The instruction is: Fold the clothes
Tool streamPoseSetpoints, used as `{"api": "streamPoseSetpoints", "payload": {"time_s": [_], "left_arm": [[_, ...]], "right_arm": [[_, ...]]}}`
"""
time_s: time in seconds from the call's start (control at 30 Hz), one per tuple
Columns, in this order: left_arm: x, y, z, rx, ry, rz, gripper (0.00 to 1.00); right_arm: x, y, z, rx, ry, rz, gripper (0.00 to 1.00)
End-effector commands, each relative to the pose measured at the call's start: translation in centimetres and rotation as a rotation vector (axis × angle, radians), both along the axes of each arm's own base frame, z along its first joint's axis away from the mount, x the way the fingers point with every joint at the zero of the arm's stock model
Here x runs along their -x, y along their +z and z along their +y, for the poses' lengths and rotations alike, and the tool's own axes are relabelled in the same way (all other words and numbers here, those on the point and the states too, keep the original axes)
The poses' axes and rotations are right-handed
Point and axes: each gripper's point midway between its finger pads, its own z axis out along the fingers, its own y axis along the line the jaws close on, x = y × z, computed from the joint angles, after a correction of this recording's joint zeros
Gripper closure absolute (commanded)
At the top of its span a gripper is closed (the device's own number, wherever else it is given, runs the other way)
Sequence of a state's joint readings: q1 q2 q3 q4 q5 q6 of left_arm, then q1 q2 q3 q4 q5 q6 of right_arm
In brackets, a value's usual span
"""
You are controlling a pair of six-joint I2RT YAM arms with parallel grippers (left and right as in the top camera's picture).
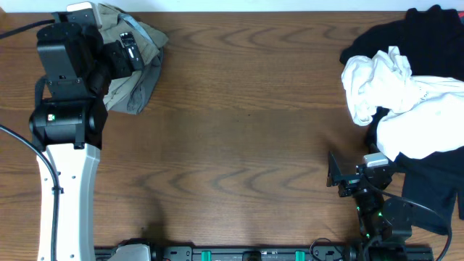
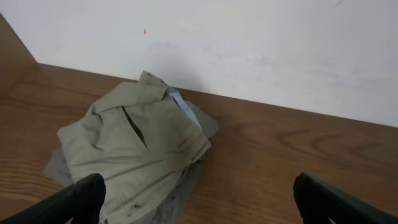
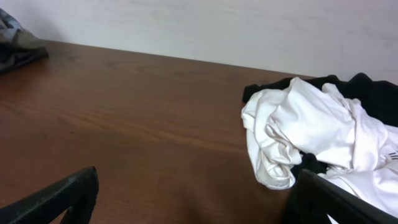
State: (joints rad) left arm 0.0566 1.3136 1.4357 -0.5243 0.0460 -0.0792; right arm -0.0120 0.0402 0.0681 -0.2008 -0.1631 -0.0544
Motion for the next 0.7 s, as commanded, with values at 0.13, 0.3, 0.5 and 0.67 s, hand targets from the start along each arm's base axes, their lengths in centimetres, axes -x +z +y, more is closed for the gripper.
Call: {"api": "streamPoseSetpoints", "payload": {"time_s": [0.13, 0.3, 0.5, 0.67], "left_arm": [[-0.05, 0.07, -0.03, 0.007, 0.003, -0.002, 0.02], [-0.05, 0.07, -0.03, 0.007, 0.003, -0.002, 0.02], [-0.05, 0.07, -0.03, 0.007, 0.003, -0.002, 0.02], [-0.05, 0.07, -0.02, 0.007, 0.004, -0.002, 0.02]], "right_arm": [[0.01, 0.26, -0.38, 0.000, -0.019, -0.019, 0.01], [0.00, 0.17, -0.37, 0.000, -0.018, -0.015, 0.01], [-0.01, 0.17, -0.37, 0.000, -0.018, -0.015, 0.01], [-0.01, 0.17, -0.37, 0.000, -0.018, -0.015, 0.01]]}}
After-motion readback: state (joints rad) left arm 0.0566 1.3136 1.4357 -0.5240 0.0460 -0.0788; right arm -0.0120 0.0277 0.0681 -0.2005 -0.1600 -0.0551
